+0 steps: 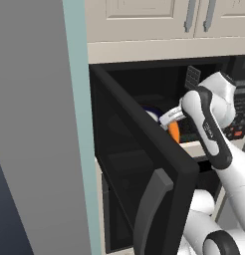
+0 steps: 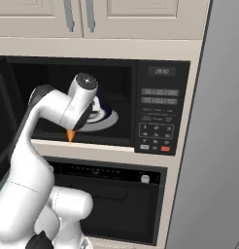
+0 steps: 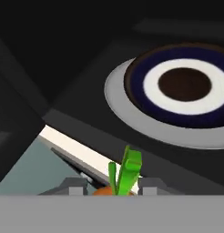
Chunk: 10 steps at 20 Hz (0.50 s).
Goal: Pick the carrot from the counter and place it in the microwave.
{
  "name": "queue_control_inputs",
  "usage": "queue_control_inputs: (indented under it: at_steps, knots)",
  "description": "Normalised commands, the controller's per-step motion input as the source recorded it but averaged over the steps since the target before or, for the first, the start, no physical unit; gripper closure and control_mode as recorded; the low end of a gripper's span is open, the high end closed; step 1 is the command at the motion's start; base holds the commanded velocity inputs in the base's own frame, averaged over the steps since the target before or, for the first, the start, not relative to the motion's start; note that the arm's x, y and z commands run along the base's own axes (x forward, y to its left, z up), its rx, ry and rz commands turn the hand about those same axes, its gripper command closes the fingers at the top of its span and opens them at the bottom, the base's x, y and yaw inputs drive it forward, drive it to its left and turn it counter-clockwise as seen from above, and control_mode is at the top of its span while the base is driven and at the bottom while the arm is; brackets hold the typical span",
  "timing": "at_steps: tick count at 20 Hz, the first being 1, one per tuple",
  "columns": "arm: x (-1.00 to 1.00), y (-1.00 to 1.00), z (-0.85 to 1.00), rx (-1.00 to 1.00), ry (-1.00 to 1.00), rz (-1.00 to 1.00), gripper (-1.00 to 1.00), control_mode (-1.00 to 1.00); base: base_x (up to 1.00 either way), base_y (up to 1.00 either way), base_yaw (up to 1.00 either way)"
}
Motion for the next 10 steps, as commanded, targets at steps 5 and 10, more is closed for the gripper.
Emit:
queue_control_inputs:
  at_steps: [5, 10]
  knots:
    - [0.27, 0.31, 0.06, 0.00, -0.47, 0.17, 1.00, -1.00, 0.00, 0.00, 0.00]
    - [0.44, 0.06, -0.04, 0.02, -0.43, 0.09, 1.00, -1.00, 0.00, 0.00, 0.00]
